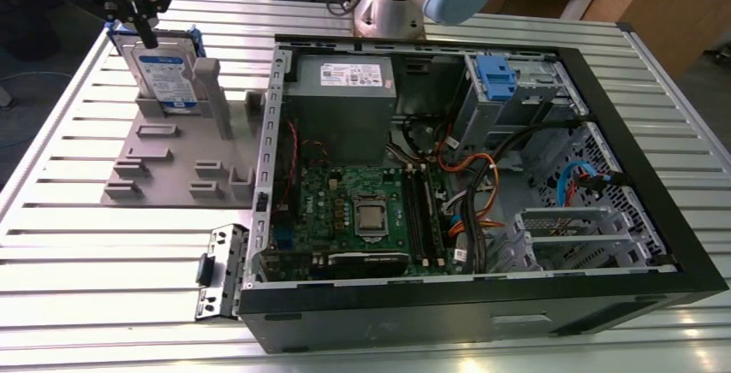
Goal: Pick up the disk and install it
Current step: 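Pick up the disk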
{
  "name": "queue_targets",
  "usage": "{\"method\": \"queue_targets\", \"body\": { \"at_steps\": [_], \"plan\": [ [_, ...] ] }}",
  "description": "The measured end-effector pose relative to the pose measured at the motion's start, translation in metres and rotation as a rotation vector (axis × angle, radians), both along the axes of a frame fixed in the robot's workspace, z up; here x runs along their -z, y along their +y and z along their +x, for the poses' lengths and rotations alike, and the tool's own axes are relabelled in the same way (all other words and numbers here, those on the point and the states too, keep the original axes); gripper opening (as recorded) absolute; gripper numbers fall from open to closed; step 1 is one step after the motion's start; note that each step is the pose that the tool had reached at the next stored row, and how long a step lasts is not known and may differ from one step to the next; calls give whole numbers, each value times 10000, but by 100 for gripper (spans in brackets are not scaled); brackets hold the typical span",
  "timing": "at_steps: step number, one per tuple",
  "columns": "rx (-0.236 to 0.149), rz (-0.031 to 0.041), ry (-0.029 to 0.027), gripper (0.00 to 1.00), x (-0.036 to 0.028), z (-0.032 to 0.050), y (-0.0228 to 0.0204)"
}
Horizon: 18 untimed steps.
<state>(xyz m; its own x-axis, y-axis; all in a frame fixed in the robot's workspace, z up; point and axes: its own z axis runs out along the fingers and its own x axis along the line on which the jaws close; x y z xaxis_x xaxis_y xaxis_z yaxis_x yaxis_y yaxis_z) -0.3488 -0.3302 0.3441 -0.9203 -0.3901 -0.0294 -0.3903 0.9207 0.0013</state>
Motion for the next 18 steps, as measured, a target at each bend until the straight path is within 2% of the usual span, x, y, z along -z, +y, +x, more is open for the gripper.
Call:
{"method": "queue_targets", "body": {
  "at_steps": [18],
  "plan": [
    [-1072, 0, 0, 10, 0, 0, 0]
  ]
}}
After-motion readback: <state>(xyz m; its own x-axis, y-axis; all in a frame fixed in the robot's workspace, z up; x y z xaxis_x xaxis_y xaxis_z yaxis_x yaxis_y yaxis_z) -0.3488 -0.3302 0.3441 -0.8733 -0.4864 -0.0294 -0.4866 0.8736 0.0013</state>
